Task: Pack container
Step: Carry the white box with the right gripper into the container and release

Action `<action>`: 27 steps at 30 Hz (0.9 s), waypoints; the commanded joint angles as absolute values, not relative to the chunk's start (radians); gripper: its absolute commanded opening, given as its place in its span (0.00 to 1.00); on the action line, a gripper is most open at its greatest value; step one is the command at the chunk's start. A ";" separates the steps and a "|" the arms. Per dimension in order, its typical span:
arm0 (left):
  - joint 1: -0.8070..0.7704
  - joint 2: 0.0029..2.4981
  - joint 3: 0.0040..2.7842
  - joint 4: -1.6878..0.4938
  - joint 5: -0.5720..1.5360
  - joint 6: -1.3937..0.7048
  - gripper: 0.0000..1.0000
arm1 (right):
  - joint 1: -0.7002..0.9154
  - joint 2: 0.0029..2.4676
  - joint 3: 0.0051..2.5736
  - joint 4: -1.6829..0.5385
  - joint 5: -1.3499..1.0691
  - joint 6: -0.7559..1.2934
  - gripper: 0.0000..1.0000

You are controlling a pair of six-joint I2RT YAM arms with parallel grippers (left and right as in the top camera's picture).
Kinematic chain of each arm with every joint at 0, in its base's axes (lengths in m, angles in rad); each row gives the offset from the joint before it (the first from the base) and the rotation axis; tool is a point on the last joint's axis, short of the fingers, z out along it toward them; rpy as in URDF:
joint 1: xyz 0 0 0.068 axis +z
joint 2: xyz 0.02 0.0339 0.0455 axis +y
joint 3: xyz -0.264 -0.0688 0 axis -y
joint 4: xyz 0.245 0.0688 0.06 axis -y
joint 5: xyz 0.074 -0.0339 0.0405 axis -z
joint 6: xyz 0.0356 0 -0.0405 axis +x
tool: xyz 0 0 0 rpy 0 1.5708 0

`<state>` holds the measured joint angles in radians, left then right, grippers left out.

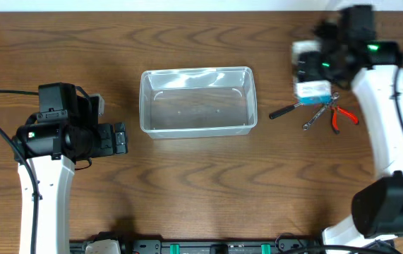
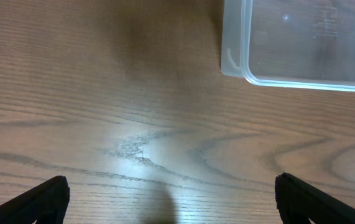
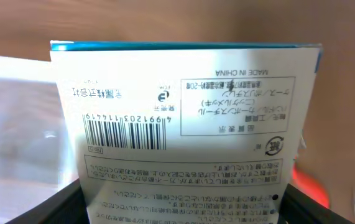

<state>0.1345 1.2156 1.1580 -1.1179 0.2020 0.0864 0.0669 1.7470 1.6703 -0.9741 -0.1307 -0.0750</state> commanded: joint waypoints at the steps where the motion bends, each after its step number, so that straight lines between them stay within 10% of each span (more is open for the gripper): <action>1: 0.131 1.219 1.164 -1.118 0.190 0.096 0.98 | 0.198 1.717 1.713 -0.913 -0.169 -0.392 0.13; 27: 0.131 1.219 1.164 -1.118 0.191 0.093 0.98 | 0.517 2.071 1.713 -0.885 -0.384 -0.753 0.27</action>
<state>0.1345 1.2156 1.1580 -1.1183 0.2024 0.0860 0.5140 2.0579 1.6970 -0.8574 -0.3443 -0.7101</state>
